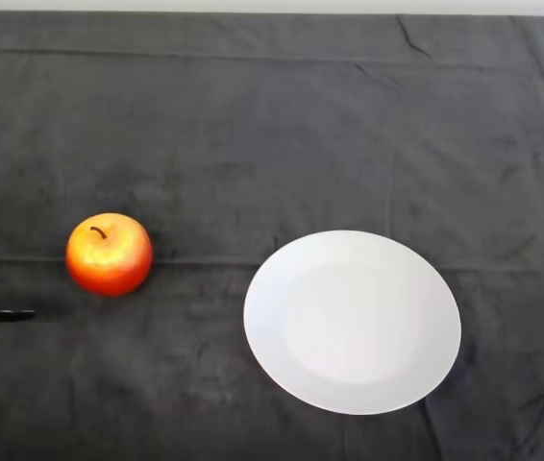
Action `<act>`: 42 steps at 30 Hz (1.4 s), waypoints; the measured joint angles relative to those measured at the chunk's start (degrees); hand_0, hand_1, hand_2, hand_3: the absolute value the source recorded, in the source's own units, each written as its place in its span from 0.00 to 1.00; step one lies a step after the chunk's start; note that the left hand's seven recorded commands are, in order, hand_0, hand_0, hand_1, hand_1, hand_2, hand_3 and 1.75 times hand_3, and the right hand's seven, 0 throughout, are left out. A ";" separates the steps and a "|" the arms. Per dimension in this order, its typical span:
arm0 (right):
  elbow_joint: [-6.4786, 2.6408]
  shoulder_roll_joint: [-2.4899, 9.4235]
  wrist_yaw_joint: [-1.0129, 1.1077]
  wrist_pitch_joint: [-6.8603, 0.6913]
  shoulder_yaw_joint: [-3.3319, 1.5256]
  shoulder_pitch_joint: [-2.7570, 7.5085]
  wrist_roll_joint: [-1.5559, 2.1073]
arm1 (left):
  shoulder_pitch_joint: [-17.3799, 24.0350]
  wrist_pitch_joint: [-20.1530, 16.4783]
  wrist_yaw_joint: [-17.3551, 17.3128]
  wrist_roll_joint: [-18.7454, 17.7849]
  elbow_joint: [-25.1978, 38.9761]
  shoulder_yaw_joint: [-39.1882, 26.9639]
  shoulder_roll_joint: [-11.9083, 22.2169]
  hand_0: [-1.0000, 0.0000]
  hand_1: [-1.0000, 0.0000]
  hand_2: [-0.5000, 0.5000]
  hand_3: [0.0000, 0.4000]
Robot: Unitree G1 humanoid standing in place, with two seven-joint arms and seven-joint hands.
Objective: Move the apple to the plate
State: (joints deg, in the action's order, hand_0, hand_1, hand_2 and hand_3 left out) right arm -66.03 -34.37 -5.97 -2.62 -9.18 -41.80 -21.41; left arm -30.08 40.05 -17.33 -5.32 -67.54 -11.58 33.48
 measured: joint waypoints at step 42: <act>0.00 0.00 0.00 -0.01 0.00 0.00 0.00 | -3.29 -0.01 -5.82 8.98 -0.02 10.76 -6.95 1.00 1.00 0.50 0.00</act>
State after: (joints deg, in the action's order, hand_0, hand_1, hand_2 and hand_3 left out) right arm -66.03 -34.37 -5.97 -2.63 -9.18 -41.80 -21.41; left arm -33.36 40.04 -23.15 3.66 -67.56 -0.82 26.53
